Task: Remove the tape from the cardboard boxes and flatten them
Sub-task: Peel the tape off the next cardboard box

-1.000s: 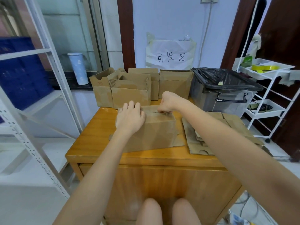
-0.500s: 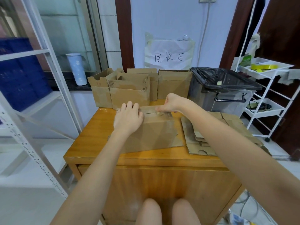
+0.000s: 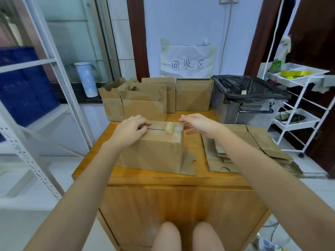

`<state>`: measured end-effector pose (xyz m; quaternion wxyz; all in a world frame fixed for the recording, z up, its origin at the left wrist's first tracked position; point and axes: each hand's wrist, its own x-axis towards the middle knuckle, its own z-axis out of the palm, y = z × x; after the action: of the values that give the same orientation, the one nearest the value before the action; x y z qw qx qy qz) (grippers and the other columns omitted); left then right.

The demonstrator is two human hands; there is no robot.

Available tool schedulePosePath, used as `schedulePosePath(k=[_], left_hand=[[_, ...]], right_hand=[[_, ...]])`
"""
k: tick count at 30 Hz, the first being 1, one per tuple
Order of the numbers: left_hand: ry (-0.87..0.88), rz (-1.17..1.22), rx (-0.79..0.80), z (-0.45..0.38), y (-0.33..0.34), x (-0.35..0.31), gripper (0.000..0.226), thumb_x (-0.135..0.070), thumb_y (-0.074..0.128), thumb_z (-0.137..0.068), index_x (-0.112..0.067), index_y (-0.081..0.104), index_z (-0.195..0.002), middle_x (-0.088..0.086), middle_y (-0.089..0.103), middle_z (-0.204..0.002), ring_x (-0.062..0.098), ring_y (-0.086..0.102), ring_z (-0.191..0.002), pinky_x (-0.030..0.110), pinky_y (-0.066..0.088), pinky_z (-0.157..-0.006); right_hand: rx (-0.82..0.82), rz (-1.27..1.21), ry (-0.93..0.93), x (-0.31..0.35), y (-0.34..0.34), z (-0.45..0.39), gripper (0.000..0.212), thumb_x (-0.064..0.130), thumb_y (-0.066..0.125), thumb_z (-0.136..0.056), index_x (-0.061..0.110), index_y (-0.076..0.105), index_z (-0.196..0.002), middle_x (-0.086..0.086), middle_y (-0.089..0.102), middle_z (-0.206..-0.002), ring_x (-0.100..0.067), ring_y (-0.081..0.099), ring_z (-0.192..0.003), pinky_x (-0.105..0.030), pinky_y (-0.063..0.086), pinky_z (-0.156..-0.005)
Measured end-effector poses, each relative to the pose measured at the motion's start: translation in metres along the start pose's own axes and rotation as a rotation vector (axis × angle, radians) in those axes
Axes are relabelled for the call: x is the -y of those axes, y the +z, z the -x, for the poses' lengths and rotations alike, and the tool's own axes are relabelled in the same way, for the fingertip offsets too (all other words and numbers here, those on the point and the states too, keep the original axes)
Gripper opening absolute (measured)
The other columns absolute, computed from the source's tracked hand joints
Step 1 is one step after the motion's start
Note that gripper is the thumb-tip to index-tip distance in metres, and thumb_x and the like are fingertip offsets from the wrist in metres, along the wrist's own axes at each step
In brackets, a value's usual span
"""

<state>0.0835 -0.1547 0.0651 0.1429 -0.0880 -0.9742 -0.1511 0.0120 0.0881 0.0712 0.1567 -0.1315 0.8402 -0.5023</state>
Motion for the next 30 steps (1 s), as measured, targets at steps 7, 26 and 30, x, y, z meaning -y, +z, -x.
schedulePosePath(k=[7, 26, 30], left_hand=[[-0.126, -0.030, -0.064, -0.009, 0.002, -0.035, 0.038, -0.002, 0.040, -0.095, -0.018, 0.061, -0.122, 0.001, 0.057, -0.127, 0.021, 0.051, -0.116, 0.040, 0.046, -0.093], [0.099, 0.443, 0.050, -0.006, 0.003, 0.022, 0.049, 0.002, 0.048, -0.095, -0.042, 0.070, -0.097, -0.043, 0.059, -0.105, -0.005, 0.049, -0.114, 0.018, 0.031, -0.105], [0.064, 0.590, 0.069, -0.002, -0.001, 0.019, 0.037, 0.011, 0.046, -0.093, -0.015, 0.072, -0.094, -0.036, 0.065, -0.096, -0.014, 0.055, -0.107, 0.005, 0.039, -0.094]], right_hand=[[-0.030, -0.089, -0.055, -0.022, 0.005, 0.003, 0.029, 0.021, 0.044, -0.102, 0.014, 0.061, -0.125, -0.003, 0.061, -0.125, -0.015, 0.059, -0.113, -0.029, 0.053, -0.089], [0.173, -0.207, -0.137, -0.042, 0.031, 0.020, 0.036, 0.016, 0.047, -0.100, 0.011, 0.051, -0.136, -0.002, 0.055, -0.135, -0.015, 0.056, -0.119, -0.031, 0.051, -0.096], [0.154, -0.171, -0.214, -0.036, 0.045, 0.024, 0.038, 0.011, 0.051, -0.098, 0.008, 0.050, -0.136, -0.002, 0.055, -0.134, -0.013, 0.055, -0.119, -0.024, 0.052, -0.091]])
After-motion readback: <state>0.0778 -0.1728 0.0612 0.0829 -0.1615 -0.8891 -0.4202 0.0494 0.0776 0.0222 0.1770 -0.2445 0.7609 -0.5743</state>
